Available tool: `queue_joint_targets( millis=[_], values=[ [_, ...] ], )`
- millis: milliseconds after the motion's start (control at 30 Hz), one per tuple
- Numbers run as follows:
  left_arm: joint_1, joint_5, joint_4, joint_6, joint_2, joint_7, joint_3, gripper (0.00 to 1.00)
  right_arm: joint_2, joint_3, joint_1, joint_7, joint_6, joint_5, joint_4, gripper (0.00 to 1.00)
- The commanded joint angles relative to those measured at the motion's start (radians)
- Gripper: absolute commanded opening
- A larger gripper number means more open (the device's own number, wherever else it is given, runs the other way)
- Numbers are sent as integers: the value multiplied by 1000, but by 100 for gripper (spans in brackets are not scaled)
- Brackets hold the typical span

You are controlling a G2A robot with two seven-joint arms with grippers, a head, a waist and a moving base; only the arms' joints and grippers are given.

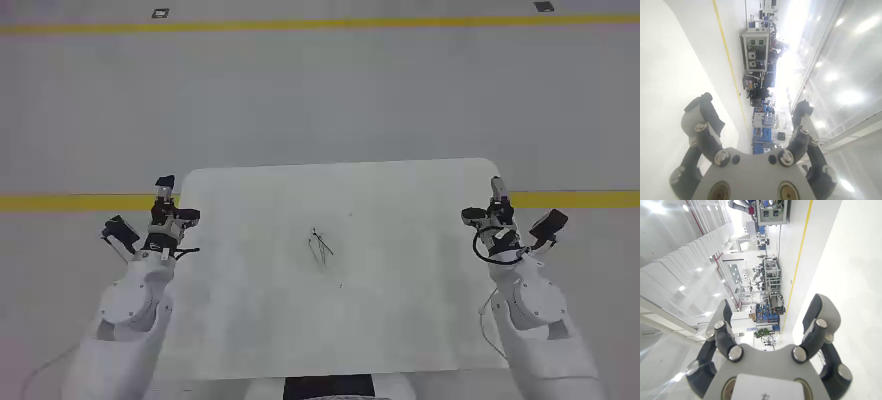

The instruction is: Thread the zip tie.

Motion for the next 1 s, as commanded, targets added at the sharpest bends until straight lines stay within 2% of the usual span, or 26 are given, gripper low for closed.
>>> queue_joint_targets(
  millis=[0, 33, 67, 100, 233, 367, 600, 967],
  values=[
    [0, 0, 0, 0, 0, 0, 0, 100, 0, 0, 0, 0, 0, 0, 0, 78],
    [0, 0, 0, 0, 0, 0, 0, 78, 0, 0, 0, 0, 0, 0, 0, 78],
    [0, 0, 0, 0, 0, 0, 0, 78, 0, 0, 0, 0, 0, 0, 0, 100],
    [0, 0, 0, 0, 0, 0, 0, 100, 0, 0, 0, 0, 0, 0, 0, 100],
    [0, 0, 0, 0, 0, 0, 0, 100, 1, 2, 3, 0, -5, -14, -4, 100],
    [0, 0, 0, 0, 0, 0, 0, 100, 4, -12, 26, 45, -41, -146, -21, 100],
    [0, 0, 0, 0, 0, 0, 0, 100, 10, -70, 74, 156, -29, -358, -41, 100],
    [0, 0, 0, 0, 0, 0, 0, 100, 10, -70, 74, 156, -29, -358, -41, 100]
  ],
)
